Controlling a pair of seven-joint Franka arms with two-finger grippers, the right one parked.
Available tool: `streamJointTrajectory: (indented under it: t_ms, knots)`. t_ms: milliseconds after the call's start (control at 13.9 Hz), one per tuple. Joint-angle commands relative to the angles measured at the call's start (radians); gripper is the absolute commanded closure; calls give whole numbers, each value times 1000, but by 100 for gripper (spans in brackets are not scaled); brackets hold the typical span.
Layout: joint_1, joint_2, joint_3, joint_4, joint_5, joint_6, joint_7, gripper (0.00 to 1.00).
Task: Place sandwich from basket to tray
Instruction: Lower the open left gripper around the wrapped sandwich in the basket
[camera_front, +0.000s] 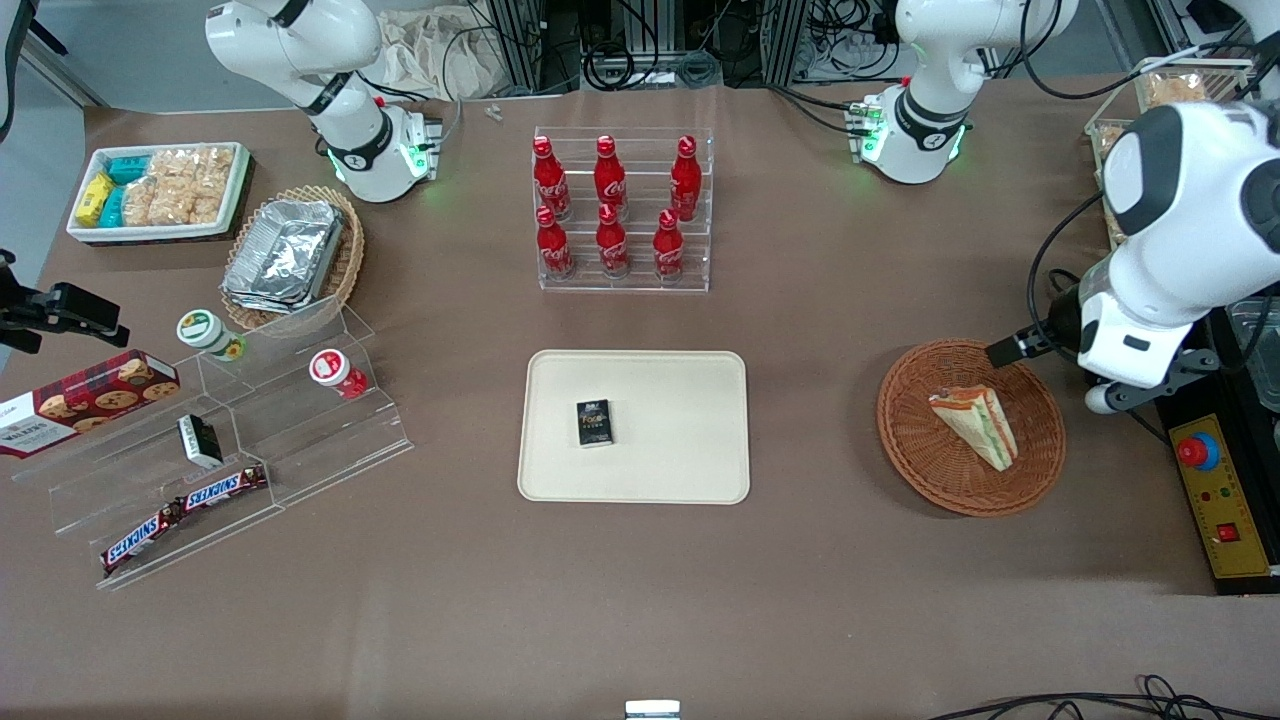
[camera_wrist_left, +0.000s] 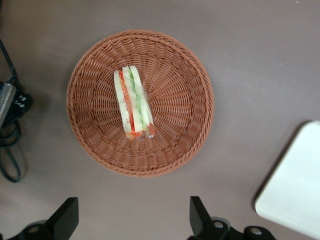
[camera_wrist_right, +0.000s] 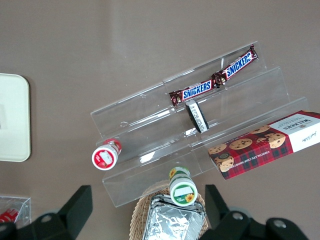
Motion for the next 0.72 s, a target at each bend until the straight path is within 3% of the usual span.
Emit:
streamJointTrajectory:
  t_ms: [0, 647]
  knots:
    - [11, 28, 0, -62, 2, 100, -64, 0]
    - [41, 169, 3, -182, 33, 401, -144, 0]
